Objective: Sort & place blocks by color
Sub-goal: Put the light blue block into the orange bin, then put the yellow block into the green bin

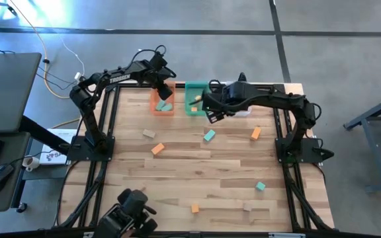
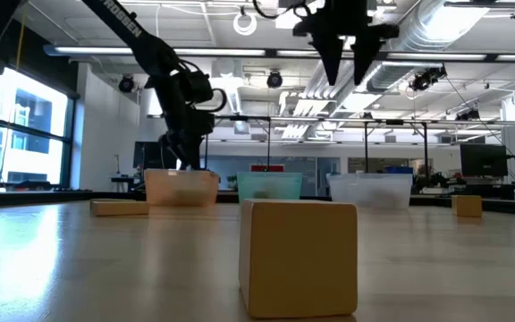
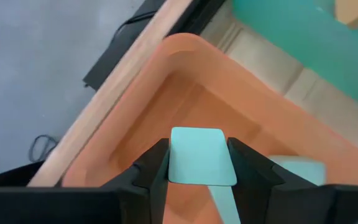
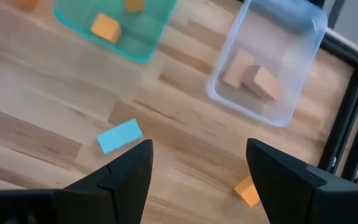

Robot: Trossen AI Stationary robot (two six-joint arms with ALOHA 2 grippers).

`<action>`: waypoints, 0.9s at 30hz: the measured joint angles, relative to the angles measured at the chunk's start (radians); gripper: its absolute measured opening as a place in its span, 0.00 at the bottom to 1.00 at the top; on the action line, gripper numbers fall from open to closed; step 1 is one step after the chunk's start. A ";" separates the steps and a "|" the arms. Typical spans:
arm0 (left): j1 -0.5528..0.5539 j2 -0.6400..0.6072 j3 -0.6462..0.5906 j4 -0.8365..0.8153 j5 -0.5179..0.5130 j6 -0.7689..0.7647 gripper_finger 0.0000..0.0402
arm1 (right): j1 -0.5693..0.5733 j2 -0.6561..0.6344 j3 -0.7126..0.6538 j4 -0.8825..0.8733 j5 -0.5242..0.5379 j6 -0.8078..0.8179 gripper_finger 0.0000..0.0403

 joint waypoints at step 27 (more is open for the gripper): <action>0.000 -0.028 0.005 -0.009 -0.032 0.001 0.62 | 0.034 -0.187 -0.584 0.016 -0.090 0.326 0.61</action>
